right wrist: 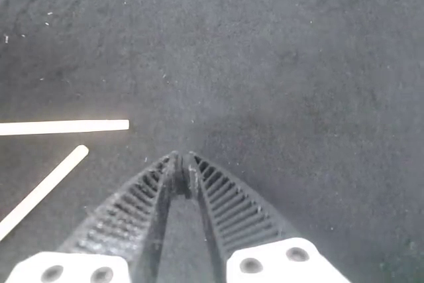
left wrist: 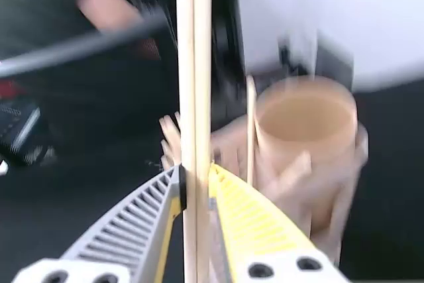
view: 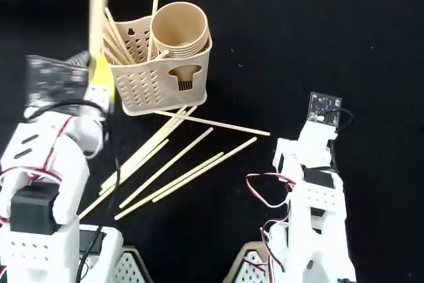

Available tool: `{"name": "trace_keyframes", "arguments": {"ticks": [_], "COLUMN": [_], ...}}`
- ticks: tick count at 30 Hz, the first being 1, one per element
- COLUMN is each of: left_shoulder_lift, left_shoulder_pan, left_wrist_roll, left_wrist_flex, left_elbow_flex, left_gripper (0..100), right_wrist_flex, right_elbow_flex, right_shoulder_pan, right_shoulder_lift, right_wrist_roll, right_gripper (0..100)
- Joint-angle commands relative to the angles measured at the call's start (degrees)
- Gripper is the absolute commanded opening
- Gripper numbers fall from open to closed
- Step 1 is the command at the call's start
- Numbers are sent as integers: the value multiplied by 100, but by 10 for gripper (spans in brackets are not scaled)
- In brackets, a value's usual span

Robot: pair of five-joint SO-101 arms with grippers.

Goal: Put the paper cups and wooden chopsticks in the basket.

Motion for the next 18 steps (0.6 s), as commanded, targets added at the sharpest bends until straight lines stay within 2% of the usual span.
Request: {"name": "trace_keyframes", "arguments": {"ticks": [1, 6, 8, 12, 18], "left_shoulder_lift": [-70, 70, 334, 1134, 2338], "left_shoulder_pan": [-66, -57, -57, -57, -48], "left_wrist_roll": [826, 1477, 1547, 1565, 1565], "left_wrist_flex": [-1653, -4193, -4888, -5319, -5345], "left_elbow_flex": [48, 1033, 1297, 1314, 1059], "left_gripper": [30, 30, 30, 30, 30], "right_wrist_flex": [-141, -141, -141, -141, -141], "right_elbow_flex": [-66, -66, -66, -66, -84], "right_shoulder_pan": [18, 18, 18, 18, 18], "right_shoulder_lift": [-101, -101, -92, -92, -84], "right_wrist_roll": [-9, -9, -9, -9, -9], "right_gripper": [15, 15, 15, 15, 15]}}
